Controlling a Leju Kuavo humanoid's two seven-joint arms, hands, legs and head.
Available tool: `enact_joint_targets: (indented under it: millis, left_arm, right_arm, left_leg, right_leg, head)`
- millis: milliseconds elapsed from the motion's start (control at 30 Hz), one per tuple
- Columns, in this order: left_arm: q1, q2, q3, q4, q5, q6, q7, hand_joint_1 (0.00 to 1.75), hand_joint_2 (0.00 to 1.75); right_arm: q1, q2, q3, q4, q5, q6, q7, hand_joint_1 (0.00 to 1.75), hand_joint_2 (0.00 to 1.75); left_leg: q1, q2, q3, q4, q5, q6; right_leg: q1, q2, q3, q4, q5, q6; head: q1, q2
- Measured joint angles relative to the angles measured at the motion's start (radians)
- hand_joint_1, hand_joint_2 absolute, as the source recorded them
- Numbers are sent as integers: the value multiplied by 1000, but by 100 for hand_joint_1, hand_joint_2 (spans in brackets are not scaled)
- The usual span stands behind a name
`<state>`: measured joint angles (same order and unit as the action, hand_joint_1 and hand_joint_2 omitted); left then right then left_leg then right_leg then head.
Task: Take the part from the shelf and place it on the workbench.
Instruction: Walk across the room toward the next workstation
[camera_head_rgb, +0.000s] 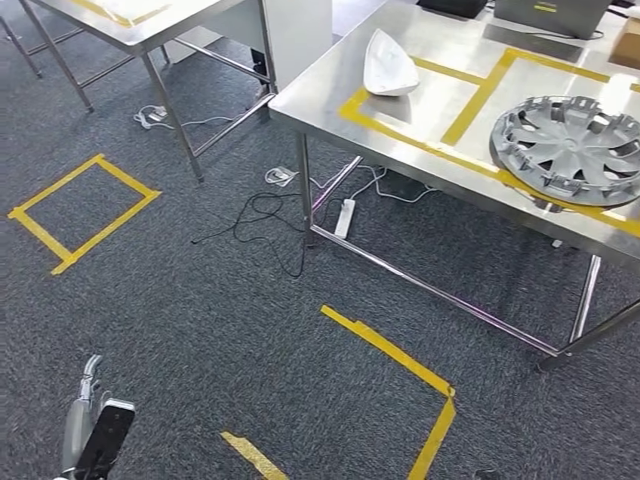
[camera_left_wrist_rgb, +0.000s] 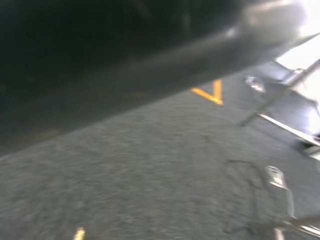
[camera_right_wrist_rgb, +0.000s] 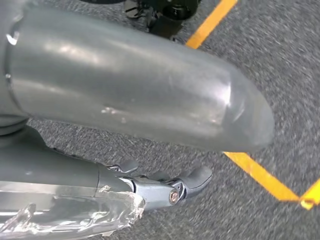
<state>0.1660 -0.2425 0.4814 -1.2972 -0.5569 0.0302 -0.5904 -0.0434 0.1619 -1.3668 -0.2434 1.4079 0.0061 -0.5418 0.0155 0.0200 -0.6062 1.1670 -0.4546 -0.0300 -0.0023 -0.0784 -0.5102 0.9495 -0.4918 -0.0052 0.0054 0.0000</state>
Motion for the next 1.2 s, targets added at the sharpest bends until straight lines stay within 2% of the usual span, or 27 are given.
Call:
enact_joint_targets:
  millis: [67, 100, 167, 200, 233, 300, 333, 367, 400, 433, 467, 533, 567, 600, 667, 700, 733, 800, 867, 900, 933, 967, 1000, 1033, 1100, 1133, 1200]
  left_arm:
    - [-19, 2, 36, 41, 1, -14, -2, 0, 0]
    - [-32, 5, 60, 72, 1, -22, -6, 0, 0]
    - [-52, 12, 115, 139, -3, -34, -19, 0, 0]
    - [-59, 16, 144, 177, -8, -36, -27, 0, 0]
    - [-67, 21, 168, 209, -13, -37, -34, 0, 0]
    - [-86, 29, 211, 277, -23, -35, -44, 0, 0]
    - [-98, 35, 230, 314, -29, -32, -47, 0, 0]
    - [-109, 40, 251, 358, -37, -25, -50, 0, 0]
    - [-118, 48, 273, 408, -47, -16, -54, 0, 0]
    - [-127, 57, 297, 461, -56, -4, -60, 0, 0]
    - [-135, 66, 319, 516, -65, 9, -67, 0, 0]
    - [-149, 85, 360, 615, -77, 33, -85, 0, 0]
    - [-156, 93, 378, 661, -81, 41, -92, 0, 0]
    - [-161, 101, 395, 703, -83, 44, -98, 0, 0]
    - [-166, 114, 426, 778, -82, 41, -104, 0, 0]
    - [-166, 118, 439, 806, -81, 38, -106, 0, 0]
    - [-168, 121, 449, 829, -81, 37, -106, 0, 0]
    - [-176, 123, 462, 864, -80, 36, -107, 0, 0]
    - [-182, 126, 469, 886, -78, 31, -107, 0, 0]
    - [-183, 127, 473, 895, -73, 24, -106, 0, 0]
    - [-183, 128, 479, 904, -65, 14, -103, 0, 0]
    - [-183, 129, 488, 914, -57, 3, -95, 0, 0]
    - [-184, 130, 500, 925, -48, -8, -83, 0, 0]
    - [-185, 130, 511, 934, -42, -16, -68, 0, 0]
    - [-190, 130, 534, 952, -39, -20, -31, 0, 0]
    - [-193, 130, 544, 961, -43, -17, -15, 0, 0]
    - [-192, 130, 559, 977, -56, -7, 12, 0, 0]
  right_arm:
    - [-1, 2, 0, 1, 3, 0, 2, 0, 0]
    - [-3, 3, 0, 2, 5, 0, 4, 0, 0]
    - [-8, 4, 1, 3, 7, 0, 9, 0, 0]
    - [-11, 4, 3, 4, 8, 0, 11, 0, 0]
    - [-13, 4, 4, 5, 9, 0, 12, 0, 0]
    - [-10, 4, 7, 6, 11, 0, 13, 0, 0]
    - [-7, 4, 7, 7, 12, 0, 13, 0, 0]
    - [-5, 4, 7, 7, 12, -1, 13, 0, 0]
    - [-5, 4, 8, 7, 13, -1, 13, 0, 0]
    - [-6, 4, 8, 8, 13, -1, 13, 0, 0]
    - [-7, 4, 8, 8, 13, -2, 13, 0, 0]
    - [-8, 4, 10, 9, 13, -4, 12, 0, 0]
    - [-8, 4, 10, 10, 14, -5, 12, 0, 0]
    - [-8, 4, 11, 11, 14, -7, 12, 0, 0]
    - [-8, 5, 12, 13, 15, -10, 11, 0, 0]
    - [-9, 7, 13, 14, 15, -11, 10, 0, 0]
    - [-9, 8, 14, 15, 15, -12, 10, 0, 0]
    - [-8, 10, 14, 16, 15, -13, 8, 0, 0]
    - [-7, 10, 14, 16, 15, -14, 8, 0, 0]
    - [-8, 10, 14, 16, 14, -14, 8, 0, 0]
    - [-8, 10, 14, 16, 13, -15, 8, 0, 0]
    - [-9, 10, 14, 16, 10, -16, 7, 0, 0]
    - [-9, 10, 14, 16, 8, -17, 6, 0, 0]
    - [-9, 10, 14, 16, 6, -18, 5, 0, 0]
    - [-10, 11, 14, 16, 1, -21, 1, 0, 0]
    - [-10, 11, 14, 16, -1, -23, 0, 0, 0]
    - [-12, 13, 14, 16, -7, -27, -1, 0, 0]
  left_leg:
    - [-7, 31, 85, -128, -8, 11]
    - [-12, 38, 105, -166, -19, 17]
    - [-14, 26, 114, -200, -27, 29]
    - [-12, 16, 116, -212, -28, 35]
    - [-10, 7, 117, -224, -27, 43]
    - [-10, -13, 112, -232, -20, 55]
    - [-12, -24, 108, -232, -17, 58]
    - [-14, -35, 106, -231, -14, 59]
    - [-16, -46, 106, -230, -13, 59]
    - [-16, -56, 106, -228, -12, 58]
    - [-16, -67, 106, -226, -12, 57]
    - [-17, -88, 99, -214, -15, 51]
    - [-17, -98, 90, -206, -15, 46]
    - [-16, -109, 80, -200, -14, 40]
    - [-14, -125, 65, -193, -11, 27]
    - [-13, -115, 60, -185, -17, 22]
    - [-13, -96, 49, -163, -33, 17]
    - [-11, -48, -1, -55, -97, 7]
    - [-6, -32, -56, 67, -153, 1]
    - [-5, -31, -70, 100, -162, -1]
    - [-4, -30, -69, 105, -155, -2]
    - [-4, -28, -54, 83, -136, -2]
    - [-4, -22, -25, 34, -106, 0]
    - [-5, -5, 16, -37, -73, 3]
    - [-13, 34, 79, -154, -38, 13]
    - [-17, 45, 90, -181, -35, 18]
    - [-21, 34, 84, -188, -35, 30]
  right_leg:
    - [1, -21, -7, 6, 5, 10]
    - [1, -31, -8, 8, 8, 15]
    - [0, -43, -11, 11, 10, 27]
    - [-1, -30, -20, 21, 0, 32]
    - [-3, -5, -36, 50, -22, 36]
    - [-7, 53, -91, 170, -87, 39]
    - [-7, 68, -122, 243, -114, 39]
    - [-8, 74, -144, 295, -127, 39]
    - [-7, 77, -151, 313, -121, 39]
    - [-8, 79, -139, 288, -95, 38]
    - [-9, 85, -110, 227, -57, 37]
    - [-16, 131, -44, 94, -5, 34]
    - [-19, 151, -25, 55, 2, 34]
    - [-20, 164, -17, 41, -2, 33]
    - [-21, 148, -18, 37, -5, 27]
    - [-22, 136, -18, 35, -3, 22]
    - [-23, 123, -18, 32, -2, 16]
    - [-21, 92, -18, 30, -1, 7]
    - [-17, 65, -20, 31, -1, 5]
    - [-16, 54, -21, 31, -1, 4]
    - [-16, 44, -21, 31, -1, 4]
    - [-15, 34, -21, 32, -1, 5]
    - [-15, 22, -20, 32, -1, 5]
    - [-15, 12, -19, 32, -2, 6]
    - [-10, -7, -18, 36, -3, 13]
    - [-8, -17, -18, 37, -4, 18]
    - [-8, -35, -18, 36, -3, 30]
  head:
    - [1, 0]
    - [1, 0]
    - [1, 0]
    - [2, 0]
    - [2, 0]
    - [4, 0]
    - [3, 0]
    - [4, 0]
    - [4, 0]
    - [4, 0]
    - [4, 0]
    - [3, 0]
    - [3, 0]
    - [2, 0]
    - [2, 0]
    - [1, 0]
    - [-3, 0]
    - [-9, 0]
    - [-11, 0]
    - [-11, 0]
    - [-11, 0]
    - [-12, 0]
    - [-12, 0]
    - [-12, 0]
    - [-12, 0]
    - [-12, 0]
    - [-12, 0]
